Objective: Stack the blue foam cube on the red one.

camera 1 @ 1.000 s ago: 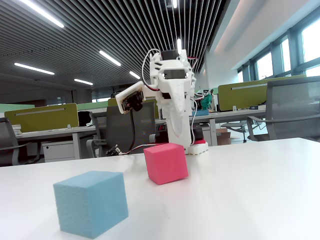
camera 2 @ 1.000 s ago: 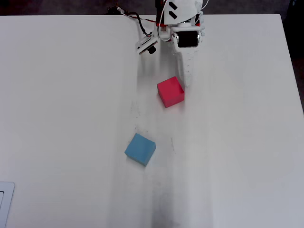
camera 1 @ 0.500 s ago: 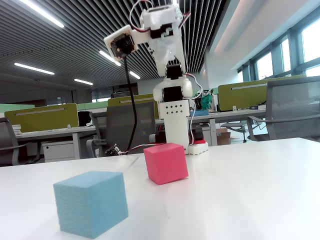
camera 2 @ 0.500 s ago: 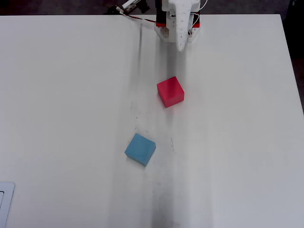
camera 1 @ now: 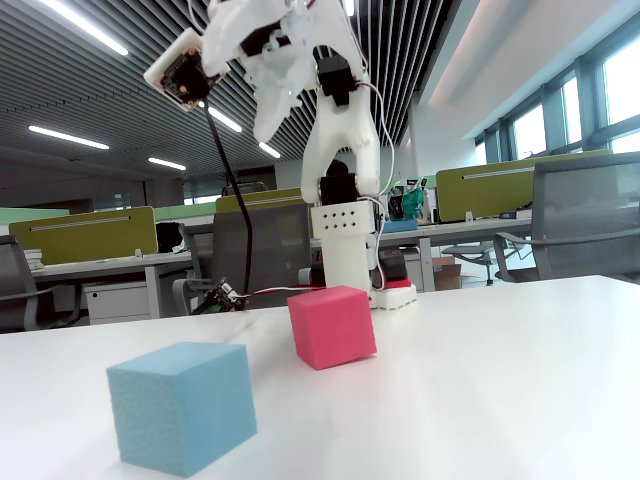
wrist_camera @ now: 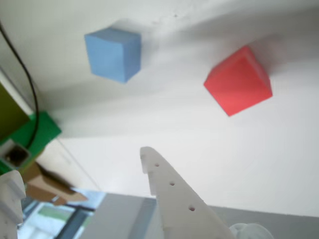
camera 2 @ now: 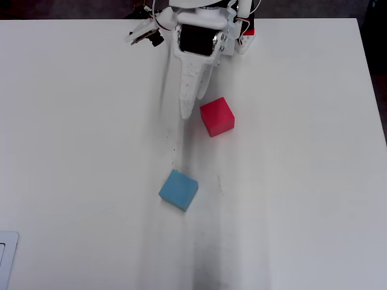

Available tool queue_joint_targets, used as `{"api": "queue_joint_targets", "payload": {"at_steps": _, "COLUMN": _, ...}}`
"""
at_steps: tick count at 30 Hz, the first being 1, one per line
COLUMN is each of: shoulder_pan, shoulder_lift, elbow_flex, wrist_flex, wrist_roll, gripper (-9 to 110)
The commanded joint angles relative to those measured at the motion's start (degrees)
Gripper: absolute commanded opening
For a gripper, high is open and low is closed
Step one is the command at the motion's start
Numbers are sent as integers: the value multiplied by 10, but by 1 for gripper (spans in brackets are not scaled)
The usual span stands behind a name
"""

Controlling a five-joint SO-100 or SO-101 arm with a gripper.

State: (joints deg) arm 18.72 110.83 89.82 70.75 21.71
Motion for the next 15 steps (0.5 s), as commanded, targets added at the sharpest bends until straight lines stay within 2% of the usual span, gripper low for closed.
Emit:
{"api": "queue_joint_targets", "payload": {"at_steps": 1, "shoulder_pan": 9, "shoulder_lift": -62, "elbow_flex": -100, "wrist_flex": 20, "wrist_roll": 8, "gripper": 32}}
{"api": "queue_joint_targets", "payload": {"at_steps": 15, "shoulder_pan": 21, "shoulder_lift": -324, "elbow_flex": -345, "wrist_flex": 103, "wrist_roll": 65, "gripper": 33}}
